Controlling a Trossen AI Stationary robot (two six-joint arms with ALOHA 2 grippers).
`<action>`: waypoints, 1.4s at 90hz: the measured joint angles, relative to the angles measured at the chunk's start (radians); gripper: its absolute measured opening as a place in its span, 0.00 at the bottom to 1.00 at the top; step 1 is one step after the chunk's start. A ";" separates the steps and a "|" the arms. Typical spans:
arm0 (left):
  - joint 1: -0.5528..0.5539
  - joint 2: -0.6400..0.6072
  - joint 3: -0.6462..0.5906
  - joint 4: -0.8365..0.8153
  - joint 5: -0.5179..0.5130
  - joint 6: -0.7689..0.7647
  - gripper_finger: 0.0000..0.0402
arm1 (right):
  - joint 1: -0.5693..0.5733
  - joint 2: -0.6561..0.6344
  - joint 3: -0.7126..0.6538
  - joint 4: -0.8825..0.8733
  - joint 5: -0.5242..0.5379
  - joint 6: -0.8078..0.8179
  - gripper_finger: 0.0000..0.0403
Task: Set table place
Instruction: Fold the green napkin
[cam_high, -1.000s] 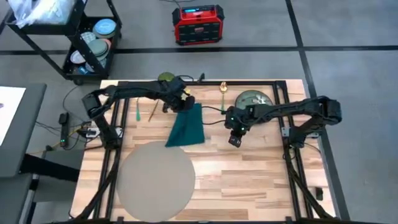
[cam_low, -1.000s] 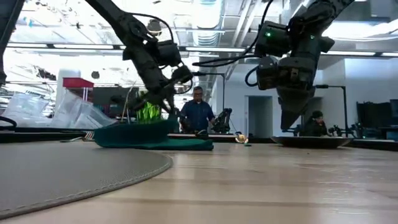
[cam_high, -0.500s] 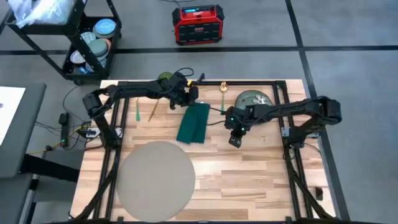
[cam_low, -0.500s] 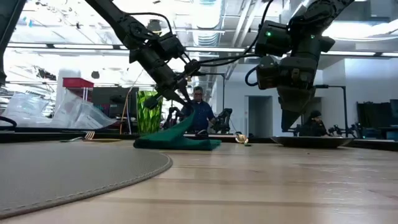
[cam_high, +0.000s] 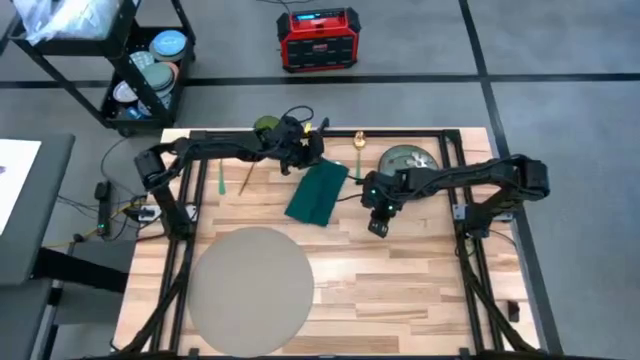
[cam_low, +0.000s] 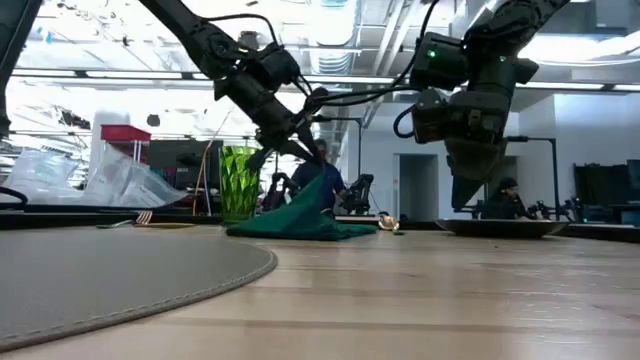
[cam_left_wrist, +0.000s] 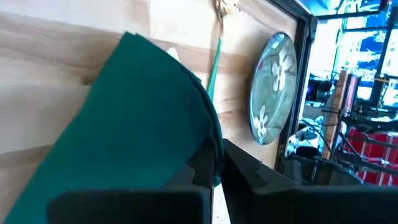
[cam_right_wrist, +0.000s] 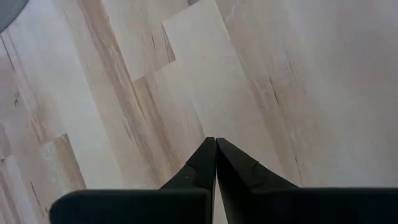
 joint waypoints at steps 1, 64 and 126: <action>-0.003 0.002 0.000 -0.002 0.000 -0.003 0.00 | 0.000 0.000 0.000 0.000 0.000 0.000 0.00; -0.074 0.158 0.000 0.364 -0.058 -0.253 0.00 | 0.002 0.000 0.000 0.027 0.002 0.027 0.00; -0.119 0.158 0.000 0.388 -0.201 -0.332 0.00 | 0.001 0.000 0.000 0.037 0.002 0.038 0.00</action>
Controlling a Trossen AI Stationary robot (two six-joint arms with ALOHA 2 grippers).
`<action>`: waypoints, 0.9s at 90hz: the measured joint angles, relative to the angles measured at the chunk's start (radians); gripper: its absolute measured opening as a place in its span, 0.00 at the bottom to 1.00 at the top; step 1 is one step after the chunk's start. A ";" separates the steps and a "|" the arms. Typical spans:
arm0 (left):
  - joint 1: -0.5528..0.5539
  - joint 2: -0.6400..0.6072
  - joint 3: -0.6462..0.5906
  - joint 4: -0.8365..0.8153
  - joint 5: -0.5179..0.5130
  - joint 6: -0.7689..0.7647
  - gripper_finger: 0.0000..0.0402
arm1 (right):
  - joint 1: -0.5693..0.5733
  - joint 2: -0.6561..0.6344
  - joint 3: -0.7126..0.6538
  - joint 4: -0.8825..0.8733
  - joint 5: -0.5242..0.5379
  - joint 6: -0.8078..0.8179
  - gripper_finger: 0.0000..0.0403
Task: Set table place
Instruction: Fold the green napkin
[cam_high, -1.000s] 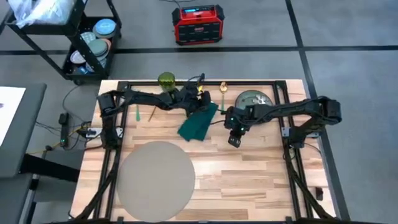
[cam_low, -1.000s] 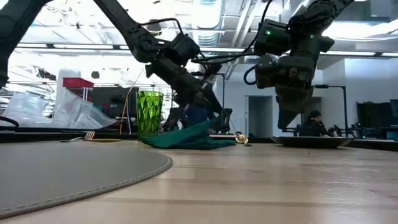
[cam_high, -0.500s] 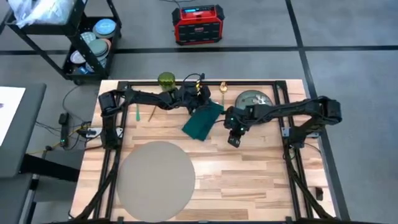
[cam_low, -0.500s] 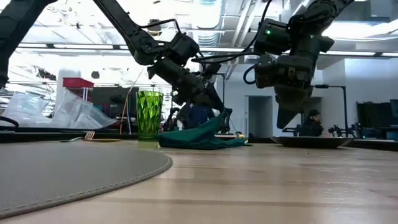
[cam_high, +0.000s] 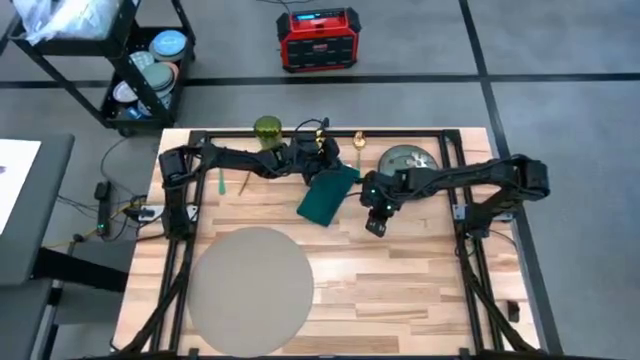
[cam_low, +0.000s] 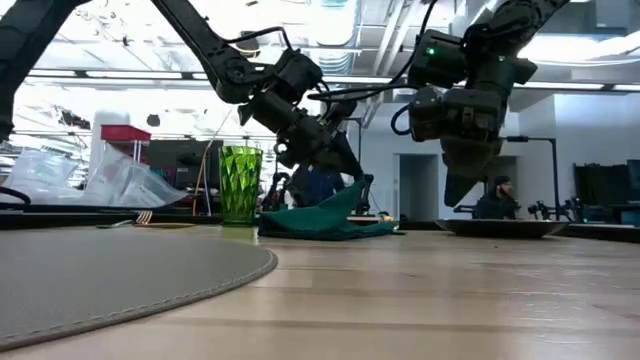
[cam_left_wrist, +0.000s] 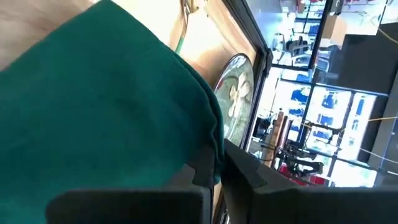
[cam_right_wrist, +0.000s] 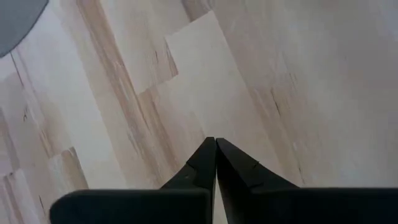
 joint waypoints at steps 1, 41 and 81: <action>-0.003 0.000 0.000 0.000 0.000 -0.002 0.00 | 0.000 0.000 0.000 0.000 0.000 0.000 0.00; -0.074 0.044 0.011 0.102 -0.087 -0.046 0.00 | 0.000 0.000 0.000 0.038 -0.003 0.009 0.00; -0.074 0.183 0.183 0.218 -0.024 0.000 0.00 | 0.037 0.000 0.000 0.089 -0.030 0.002 0.00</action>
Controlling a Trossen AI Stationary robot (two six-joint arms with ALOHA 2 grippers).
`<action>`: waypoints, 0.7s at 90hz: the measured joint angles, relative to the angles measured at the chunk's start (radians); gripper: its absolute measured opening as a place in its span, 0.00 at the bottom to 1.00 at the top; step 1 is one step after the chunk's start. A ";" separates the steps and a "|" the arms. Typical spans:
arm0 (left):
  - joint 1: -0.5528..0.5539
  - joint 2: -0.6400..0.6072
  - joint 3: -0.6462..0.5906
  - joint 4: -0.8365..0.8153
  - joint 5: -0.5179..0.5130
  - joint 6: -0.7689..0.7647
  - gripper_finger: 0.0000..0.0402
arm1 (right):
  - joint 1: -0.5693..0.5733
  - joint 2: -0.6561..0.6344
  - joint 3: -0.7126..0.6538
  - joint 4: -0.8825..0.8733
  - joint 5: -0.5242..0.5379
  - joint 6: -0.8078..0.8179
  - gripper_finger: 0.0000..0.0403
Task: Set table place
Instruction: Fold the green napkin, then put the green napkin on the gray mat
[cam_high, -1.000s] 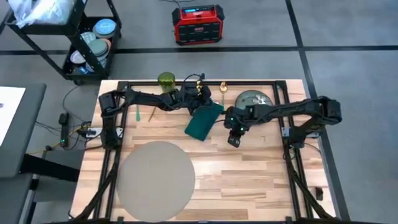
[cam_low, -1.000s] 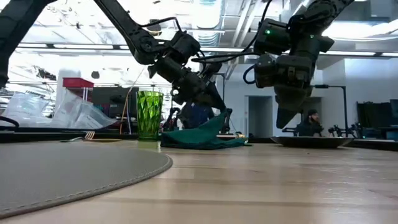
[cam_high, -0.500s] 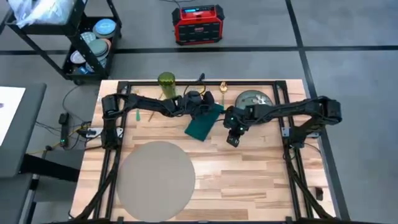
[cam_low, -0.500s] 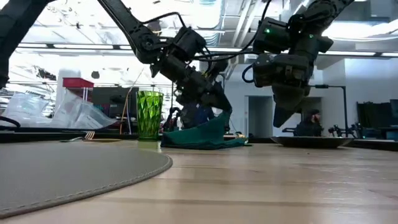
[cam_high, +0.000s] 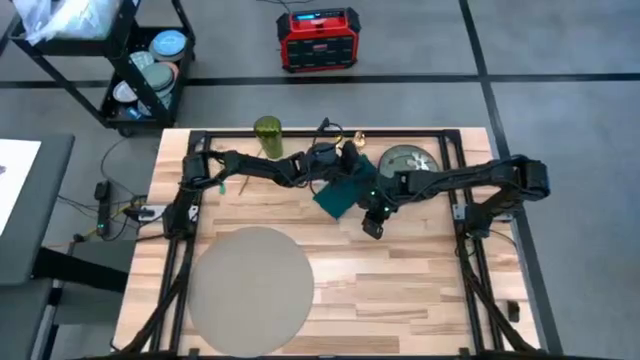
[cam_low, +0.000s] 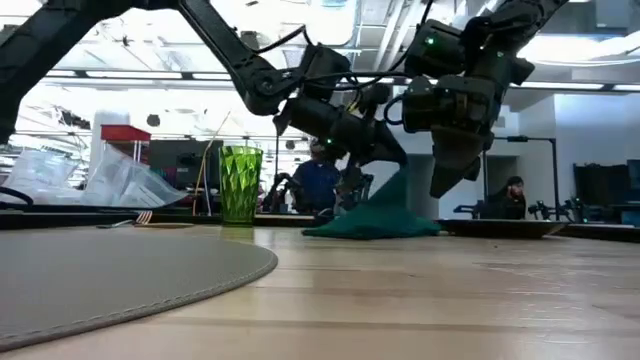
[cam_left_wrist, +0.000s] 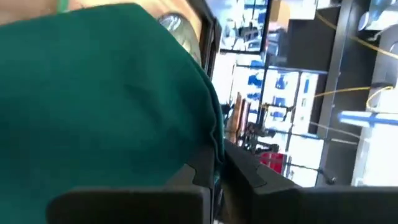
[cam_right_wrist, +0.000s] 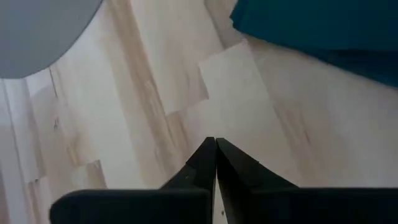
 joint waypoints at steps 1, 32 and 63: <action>0.000 0.000 0.001 -0.001 0.000 0.000 0.00 | 0.001 0.000 0.000 0.000 0.000 -0.001 0.00; 0.000 -0.002 0.002 -0.005 0.121 0.191 0.06 | 0.016 0.000 0.000 -0.005 -0.001 -0.004 0.08; 0.002 -0.002 0.002 -0.007 0.146 0.315 0.34 | 0.016 0.000 0.000 -0.006 0.000 0.020 0.23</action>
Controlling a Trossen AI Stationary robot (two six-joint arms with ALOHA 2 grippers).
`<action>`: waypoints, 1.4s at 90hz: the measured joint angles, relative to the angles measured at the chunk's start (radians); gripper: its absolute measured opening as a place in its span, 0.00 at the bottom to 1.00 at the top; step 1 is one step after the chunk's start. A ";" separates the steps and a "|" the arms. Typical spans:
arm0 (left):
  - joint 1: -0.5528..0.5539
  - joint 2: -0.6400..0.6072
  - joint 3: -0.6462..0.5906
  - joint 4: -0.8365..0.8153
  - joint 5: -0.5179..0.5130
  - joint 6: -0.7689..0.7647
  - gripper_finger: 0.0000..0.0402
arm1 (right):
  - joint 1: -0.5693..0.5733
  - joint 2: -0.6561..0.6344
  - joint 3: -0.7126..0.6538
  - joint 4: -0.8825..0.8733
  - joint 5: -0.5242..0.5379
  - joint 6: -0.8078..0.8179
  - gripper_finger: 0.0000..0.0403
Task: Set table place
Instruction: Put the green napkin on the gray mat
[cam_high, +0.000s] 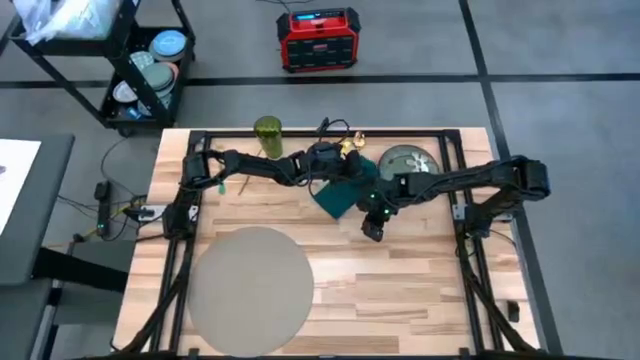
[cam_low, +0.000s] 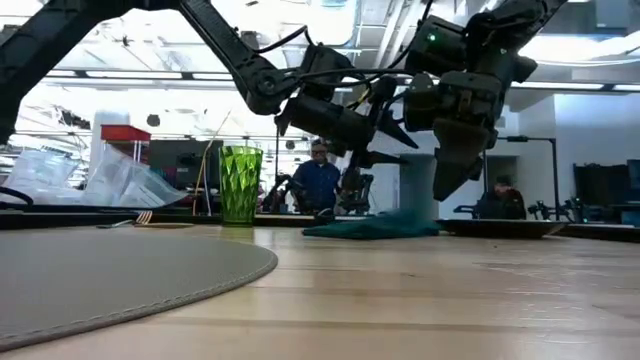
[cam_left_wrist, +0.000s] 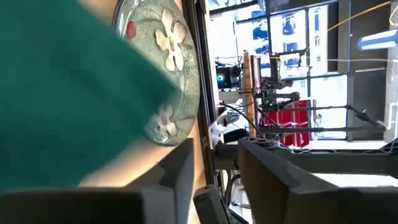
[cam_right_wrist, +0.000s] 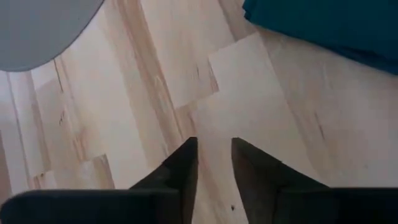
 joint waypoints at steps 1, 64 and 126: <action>0.000 0.000 0.000 0.000 0.006 0.001 0.34 | 0.000 0.000 0.000 0.000 0.000 0.000 0.23; 0.249 -0.140 0.000 -0.703 0.330 0.682 0.45 | 0.023 0.000 0.000 -0.031 0.000 0.081 0.23; 0.224 -0.031 0.000 -0.690 0.332 0.942 0.45 | 0.026 0.000 0.000 0.000 -0.004 0.250 0.23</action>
